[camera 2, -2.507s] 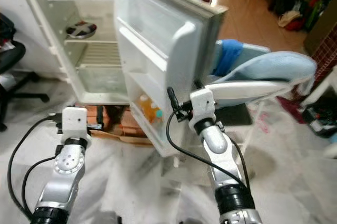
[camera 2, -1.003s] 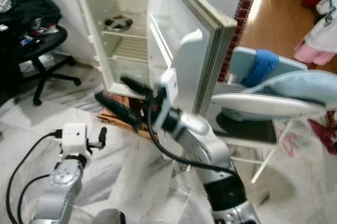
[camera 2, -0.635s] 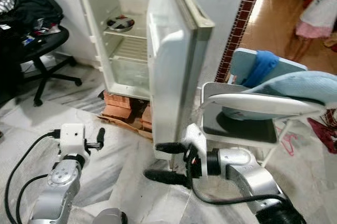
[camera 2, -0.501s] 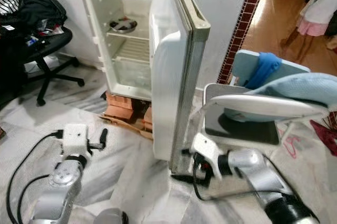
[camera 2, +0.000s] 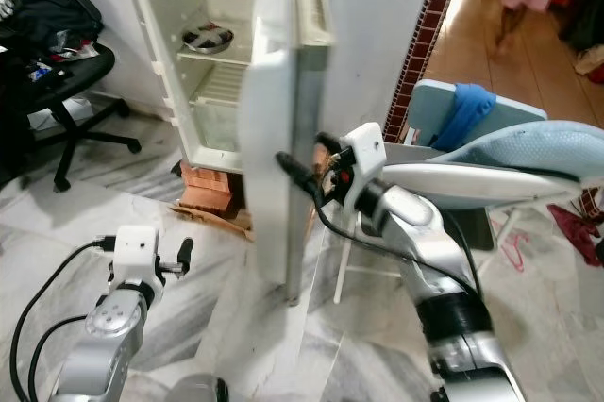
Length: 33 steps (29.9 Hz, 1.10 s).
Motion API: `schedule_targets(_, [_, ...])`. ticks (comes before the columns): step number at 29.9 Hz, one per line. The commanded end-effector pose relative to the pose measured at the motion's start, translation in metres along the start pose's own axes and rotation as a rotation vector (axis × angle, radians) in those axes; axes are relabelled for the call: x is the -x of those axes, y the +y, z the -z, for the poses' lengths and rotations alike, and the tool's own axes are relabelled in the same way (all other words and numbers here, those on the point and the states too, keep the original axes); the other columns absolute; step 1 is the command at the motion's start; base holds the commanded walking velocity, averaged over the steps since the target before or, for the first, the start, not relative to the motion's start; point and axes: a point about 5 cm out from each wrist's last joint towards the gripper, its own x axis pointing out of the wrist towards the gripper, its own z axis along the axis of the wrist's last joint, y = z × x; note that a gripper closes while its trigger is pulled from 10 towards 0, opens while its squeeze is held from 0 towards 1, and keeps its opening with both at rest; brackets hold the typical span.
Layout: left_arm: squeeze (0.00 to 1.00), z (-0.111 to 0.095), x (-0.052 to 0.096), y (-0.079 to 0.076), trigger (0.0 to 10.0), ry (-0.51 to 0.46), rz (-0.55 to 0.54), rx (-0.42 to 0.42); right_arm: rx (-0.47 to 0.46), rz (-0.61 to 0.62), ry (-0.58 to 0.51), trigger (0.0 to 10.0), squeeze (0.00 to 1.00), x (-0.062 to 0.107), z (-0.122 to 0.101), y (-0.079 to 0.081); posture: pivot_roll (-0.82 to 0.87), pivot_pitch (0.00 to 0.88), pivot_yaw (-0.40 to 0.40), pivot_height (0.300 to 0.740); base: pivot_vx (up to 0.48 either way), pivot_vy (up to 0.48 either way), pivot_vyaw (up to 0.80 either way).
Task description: Restocking fridge
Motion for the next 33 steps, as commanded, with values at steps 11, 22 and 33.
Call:
schedule_targets(11, [0.00,-0.013,0.000,0.008,10.0,-0.114,-0.003,-0.054,0.146,0.719,0.152,10.0,0.00,0.040,0.059,-0.043,0.09,0.016,0.008,0.740,0.000,0.000,0.00])
schedule_targets(22, [0.00,-0.029,-0.003,0.012,10.0,-0.251,0.047,-0.097,0.294,0.866,0.126,10.0,0.00,0.064,0.058,-0.046,0.04,0.009,0.032,0.740,0.000,0.461,0.00])
schedule_targets(33, [0.00,-0.036,0.003,0.006,10.0,-0.313,0.024,-0.064,0.243,1.061,-0.019,10.0,0.00,0.047,0.052,-0.044,0.08,0.002,0.018,0.740,0.000,0.480,0.00])
